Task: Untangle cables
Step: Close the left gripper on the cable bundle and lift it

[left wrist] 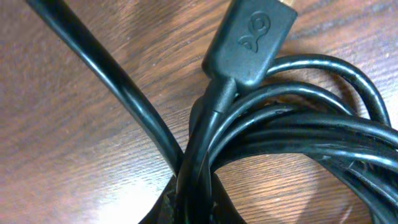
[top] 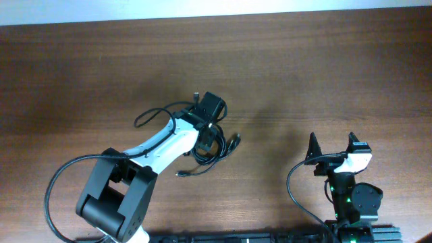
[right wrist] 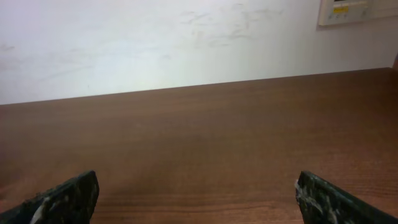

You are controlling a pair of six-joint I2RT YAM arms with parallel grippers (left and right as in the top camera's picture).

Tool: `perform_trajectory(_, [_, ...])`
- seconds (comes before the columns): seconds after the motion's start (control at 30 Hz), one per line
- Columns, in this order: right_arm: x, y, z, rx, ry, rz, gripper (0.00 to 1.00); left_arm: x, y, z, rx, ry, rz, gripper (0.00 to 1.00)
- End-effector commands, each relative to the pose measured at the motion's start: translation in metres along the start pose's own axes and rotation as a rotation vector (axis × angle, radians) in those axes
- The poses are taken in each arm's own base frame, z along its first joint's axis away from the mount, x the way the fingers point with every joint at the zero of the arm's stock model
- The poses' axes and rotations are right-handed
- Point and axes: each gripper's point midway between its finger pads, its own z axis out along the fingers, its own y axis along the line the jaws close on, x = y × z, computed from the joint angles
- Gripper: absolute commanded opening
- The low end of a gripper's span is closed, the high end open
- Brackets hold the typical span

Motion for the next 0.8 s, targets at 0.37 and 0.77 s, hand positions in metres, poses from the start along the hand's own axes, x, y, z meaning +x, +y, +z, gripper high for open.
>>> perform_trajectory(0.37, [0.003, -0.001, 0.0, 0.005, 0.003, -0.001, 0.99, 0.004, 0.023, 0.0, -0.123, 0.023, 0.159, 0.0])
perform_trajectory(0.77, [0.003, -0.001, 0.0, 0.004, 0.002, -0.001, 0.99, -0.019, 0.044, -0.005, -0.252, -0.067, 0.125, 0.0])
